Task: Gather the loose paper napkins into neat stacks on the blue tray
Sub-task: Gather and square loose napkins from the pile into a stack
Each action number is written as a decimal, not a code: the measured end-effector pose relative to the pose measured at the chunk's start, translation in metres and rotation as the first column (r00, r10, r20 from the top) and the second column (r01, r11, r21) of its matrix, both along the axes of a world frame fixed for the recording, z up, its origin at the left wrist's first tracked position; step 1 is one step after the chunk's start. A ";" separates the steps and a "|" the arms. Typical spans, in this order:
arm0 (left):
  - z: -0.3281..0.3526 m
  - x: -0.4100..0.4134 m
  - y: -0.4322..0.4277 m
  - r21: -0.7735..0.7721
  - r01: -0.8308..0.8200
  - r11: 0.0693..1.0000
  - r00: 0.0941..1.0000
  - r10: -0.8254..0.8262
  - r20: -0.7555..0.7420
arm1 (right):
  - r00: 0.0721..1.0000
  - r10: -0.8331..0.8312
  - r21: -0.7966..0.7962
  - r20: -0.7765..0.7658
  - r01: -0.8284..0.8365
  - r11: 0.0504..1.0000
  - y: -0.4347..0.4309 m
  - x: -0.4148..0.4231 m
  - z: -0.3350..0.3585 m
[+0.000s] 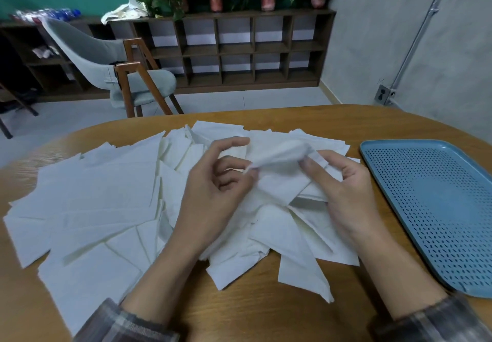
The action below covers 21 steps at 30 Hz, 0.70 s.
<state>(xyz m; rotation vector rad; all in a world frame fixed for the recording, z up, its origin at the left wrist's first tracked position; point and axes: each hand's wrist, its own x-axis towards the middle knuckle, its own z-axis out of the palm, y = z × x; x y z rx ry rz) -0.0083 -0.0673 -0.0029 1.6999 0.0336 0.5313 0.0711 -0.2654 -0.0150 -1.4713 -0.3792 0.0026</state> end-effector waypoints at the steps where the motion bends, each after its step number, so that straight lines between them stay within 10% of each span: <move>1: 0.002 0.000 0.002 -0.036 -0.046 0.998 0.999 0.046 0.001 | 0.999 0.022 0.008 -0.029 -0.022 1.000 -0.001 0.001 -0.001; 21: 0.003 0.000 0.015 0.246 -0.027 0.969 0.999 0.019 0.032 | 0.966 0.259 -0.214 -0.009 -0.255 0.943 0.004 -0.004 -0.001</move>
